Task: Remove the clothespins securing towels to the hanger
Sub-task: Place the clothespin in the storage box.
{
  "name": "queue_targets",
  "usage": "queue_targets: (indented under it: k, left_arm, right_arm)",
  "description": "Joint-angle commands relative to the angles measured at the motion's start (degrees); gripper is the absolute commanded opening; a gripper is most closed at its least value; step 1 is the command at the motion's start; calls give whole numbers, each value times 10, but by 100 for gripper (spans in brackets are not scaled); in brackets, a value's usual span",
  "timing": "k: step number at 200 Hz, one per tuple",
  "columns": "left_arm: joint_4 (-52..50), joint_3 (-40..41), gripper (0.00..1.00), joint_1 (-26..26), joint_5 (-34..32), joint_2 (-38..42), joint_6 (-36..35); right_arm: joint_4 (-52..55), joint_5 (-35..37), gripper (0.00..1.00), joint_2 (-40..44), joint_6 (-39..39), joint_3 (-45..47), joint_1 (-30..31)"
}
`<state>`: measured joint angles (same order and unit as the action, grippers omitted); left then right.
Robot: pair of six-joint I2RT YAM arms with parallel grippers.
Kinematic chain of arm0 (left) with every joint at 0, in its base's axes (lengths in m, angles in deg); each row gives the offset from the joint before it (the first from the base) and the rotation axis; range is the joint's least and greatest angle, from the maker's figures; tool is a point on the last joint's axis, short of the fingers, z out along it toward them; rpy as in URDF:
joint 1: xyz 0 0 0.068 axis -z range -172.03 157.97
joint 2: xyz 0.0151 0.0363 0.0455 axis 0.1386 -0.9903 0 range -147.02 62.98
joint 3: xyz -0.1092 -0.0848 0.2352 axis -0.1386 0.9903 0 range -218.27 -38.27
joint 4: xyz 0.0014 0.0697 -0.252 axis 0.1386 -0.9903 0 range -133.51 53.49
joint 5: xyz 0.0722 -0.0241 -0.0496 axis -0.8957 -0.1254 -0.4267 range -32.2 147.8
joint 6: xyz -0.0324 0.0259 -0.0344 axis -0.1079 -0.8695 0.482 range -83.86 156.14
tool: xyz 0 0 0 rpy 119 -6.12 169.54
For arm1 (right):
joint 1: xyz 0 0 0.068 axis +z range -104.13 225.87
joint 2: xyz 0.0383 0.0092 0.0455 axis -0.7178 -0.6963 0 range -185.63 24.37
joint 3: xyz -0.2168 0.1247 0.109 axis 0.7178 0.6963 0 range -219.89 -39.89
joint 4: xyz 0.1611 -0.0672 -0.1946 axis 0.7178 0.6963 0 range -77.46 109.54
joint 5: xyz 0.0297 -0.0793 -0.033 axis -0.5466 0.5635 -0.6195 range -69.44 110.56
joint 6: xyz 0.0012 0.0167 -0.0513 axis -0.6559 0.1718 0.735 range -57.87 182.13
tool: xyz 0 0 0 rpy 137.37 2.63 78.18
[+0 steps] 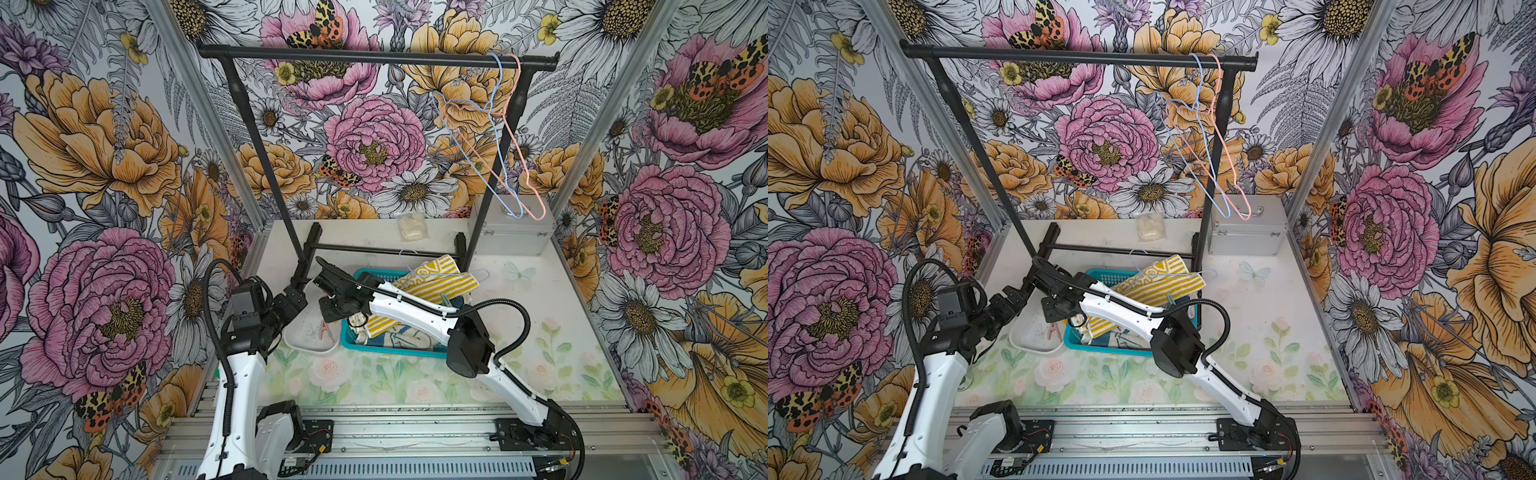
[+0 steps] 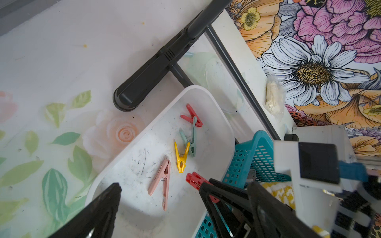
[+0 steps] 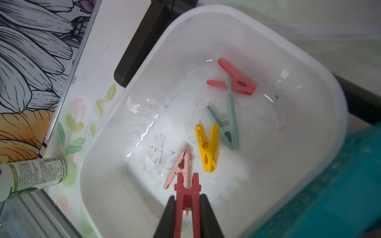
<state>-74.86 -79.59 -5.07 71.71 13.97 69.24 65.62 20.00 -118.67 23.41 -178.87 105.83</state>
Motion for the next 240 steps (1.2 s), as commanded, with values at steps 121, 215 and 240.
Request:
queue_targets:
  k: [121,215,240]
  left_arm:
    - [-2,-50,99,-10,-1,-2,-53]
    - [1,-140,98,166,-59,-48,-119]
    - [25,-163,98,246,-53,-93,-139]
  right_arm:
    - [-9,-10,55,83,15,-62,-35]
    - [-26,52,52,310,-43,161,-108]
    - [-66,44,51,418,-74,325,-138]
